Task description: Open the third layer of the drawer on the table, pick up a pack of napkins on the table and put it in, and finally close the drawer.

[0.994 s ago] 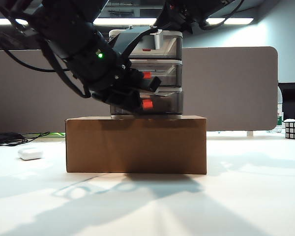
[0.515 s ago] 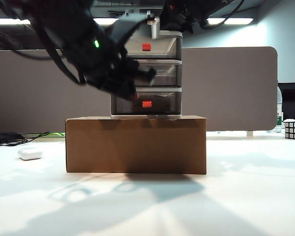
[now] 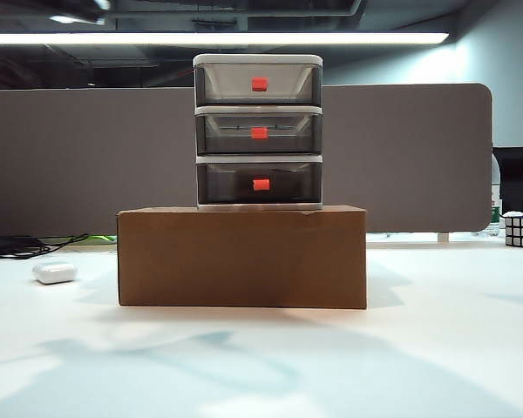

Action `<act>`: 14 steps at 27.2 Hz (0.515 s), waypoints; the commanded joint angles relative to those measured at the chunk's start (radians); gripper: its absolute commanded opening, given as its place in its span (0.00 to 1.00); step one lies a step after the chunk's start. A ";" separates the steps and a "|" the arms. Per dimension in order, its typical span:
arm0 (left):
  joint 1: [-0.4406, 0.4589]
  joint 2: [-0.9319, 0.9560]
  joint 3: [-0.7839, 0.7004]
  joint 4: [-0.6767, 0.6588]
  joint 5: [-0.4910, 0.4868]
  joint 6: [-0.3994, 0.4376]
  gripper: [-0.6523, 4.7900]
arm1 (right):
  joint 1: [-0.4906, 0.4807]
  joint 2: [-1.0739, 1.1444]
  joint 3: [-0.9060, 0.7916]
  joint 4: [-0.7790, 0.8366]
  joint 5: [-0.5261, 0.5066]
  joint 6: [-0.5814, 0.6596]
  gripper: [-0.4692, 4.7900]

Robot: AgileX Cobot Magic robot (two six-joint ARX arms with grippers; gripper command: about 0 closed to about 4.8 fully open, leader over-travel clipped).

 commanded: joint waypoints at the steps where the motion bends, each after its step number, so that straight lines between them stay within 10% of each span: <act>1: -0.019 -0.143 -0.078 0.006 -0.026 -0.055 0.11 | 0.000 -0.155 -0.143 0.000 0.003 0.050 0.08; 14: -0.018 -0.527 -0.326 0.008 -0.064 -0.111 0.11 | 0.002 -0.707 -0.625 0.005 0.104 0.087 0.08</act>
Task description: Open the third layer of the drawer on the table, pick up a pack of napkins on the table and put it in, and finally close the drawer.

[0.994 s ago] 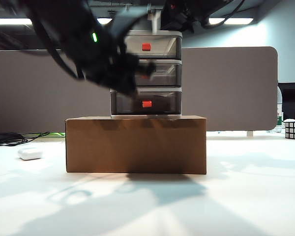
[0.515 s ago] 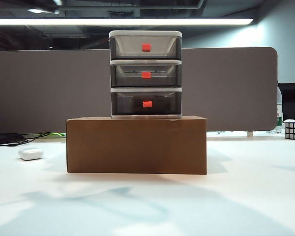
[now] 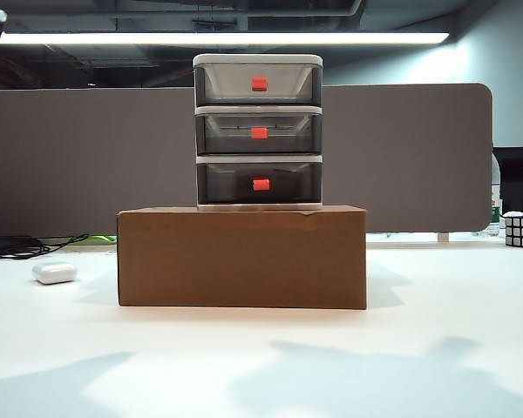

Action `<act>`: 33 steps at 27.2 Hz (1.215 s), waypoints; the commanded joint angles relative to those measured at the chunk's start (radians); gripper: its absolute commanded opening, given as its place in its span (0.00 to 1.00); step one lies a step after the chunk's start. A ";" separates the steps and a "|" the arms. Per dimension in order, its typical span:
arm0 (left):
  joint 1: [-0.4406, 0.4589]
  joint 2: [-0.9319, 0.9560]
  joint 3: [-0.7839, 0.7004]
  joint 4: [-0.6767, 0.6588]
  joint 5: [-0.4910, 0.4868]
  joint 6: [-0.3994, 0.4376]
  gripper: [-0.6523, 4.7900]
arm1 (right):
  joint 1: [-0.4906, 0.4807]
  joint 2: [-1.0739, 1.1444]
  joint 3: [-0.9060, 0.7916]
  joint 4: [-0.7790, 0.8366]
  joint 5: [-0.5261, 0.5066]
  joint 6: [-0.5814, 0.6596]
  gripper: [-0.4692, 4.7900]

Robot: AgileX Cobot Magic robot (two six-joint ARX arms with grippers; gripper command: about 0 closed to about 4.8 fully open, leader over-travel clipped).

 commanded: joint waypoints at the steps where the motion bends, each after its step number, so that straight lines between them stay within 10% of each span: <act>1: 0.002 -0.042 -0.034 0.011 0.001 -0.003 0.11 | 0.001 -0.099 -0.086 0.019 0.038 0.005 0.08; 23: 0.024 -0.061 -0.179 0.065 -0.003 0.040 0.11 | -0.003 -0.414 -0.436 0.130 0.173 0.007 0.08; 33: 0.434 -0.061 -0.179 0.081 0.262 0.027 0.11 | -0.142 -0.414 -0.435 0.133 0.237 -0.031 0.08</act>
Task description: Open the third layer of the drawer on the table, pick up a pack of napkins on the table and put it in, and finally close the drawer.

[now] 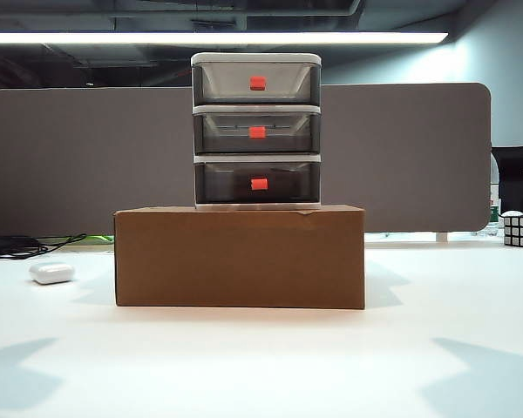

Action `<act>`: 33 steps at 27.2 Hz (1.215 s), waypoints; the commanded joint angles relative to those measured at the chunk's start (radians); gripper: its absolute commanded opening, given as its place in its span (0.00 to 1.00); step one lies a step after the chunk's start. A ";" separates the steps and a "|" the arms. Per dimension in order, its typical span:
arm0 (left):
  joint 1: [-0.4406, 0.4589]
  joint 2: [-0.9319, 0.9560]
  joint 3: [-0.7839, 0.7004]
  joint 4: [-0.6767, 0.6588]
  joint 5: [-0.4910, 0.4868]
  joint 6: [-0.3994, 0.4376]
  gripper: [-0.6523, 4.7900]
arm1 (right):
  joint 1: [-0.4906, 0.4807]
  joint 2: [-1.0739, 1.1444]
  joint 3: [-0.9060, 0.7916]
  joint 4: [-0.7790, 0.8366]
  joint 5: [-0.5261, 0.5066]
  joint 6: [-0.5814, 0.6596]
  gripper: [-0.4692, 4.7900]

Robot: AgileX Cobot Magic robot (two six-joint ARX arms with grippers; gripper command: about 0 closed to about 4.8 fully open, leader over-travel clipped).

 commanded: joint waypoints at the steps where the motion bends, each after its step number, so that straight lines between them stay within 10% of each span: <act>1: 0.164 0.000 0.006 0.025 0.167 -0.018 0.11 | -0.067 -0.002 -0.006 0.018 0.005 -0.010 0.08; 11: 0.589 0.000 0.006 0.053 0.414 -0.047 0.11 | -0.236 -0.002 -0.006 0.019 -0.040 -0.006 0.08; 33: 0.588 0.000 0.006 0.002 0.414 -0.077 0.11 | -0.232 -0.002 -0.006 0.088 0.022 -0.005 0.08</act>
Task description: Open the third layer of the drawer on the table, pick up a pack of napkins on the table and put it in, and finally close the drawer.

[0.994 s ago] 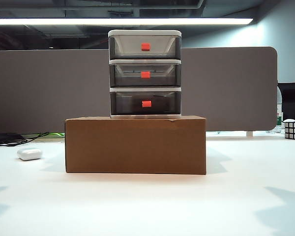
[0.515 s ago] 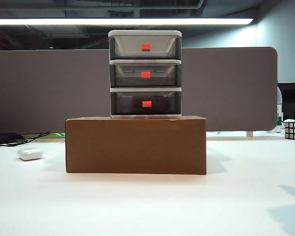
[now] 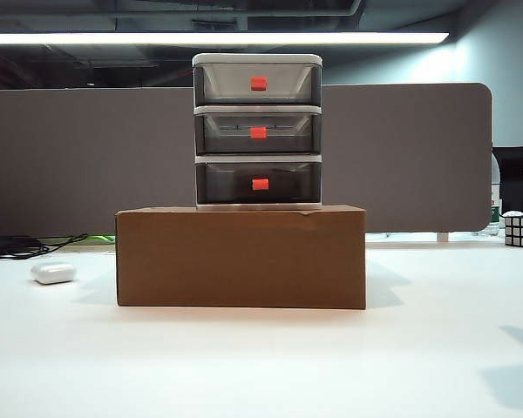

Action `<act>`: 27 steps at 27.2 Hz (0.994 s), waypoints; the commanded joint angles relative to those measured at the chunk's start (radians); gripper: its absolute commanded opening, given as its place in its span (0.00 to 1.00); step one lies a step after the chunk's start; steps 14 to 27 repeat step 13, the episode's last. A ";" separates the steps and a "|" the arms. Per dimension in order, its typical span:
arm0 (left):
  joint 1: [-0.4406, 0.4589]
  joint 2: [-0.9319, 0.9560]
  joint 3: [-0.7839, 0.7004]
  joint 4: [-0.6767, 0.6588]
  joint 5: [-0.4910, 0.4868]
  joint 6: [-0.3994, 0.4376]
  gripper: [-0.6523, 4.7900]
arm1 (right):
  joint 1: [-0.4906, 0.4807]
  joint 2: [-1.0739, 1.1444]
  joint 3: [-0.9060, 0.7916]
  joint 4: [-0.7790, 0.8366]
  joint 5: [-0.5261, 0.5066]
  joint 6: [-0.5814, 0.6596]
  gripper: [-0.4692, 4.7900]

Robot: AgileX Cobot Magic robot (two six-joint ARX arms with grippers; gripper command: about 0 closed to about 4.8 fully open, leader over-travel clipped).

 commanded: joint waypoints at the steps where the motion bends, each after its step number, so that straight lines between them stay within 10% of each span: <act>1: 0.001 0.000 0.006 0.010 0.006 -0.003 0.11 | 0.006 -0.002 -0.006 0.017 -0.013 0.000 0.08; 27: 0.001 0.000 0.006 0.010 0.006 -0.003 0.11 | 0.006 -0.002 -0.006 0.007 -0.012 0.000 0.08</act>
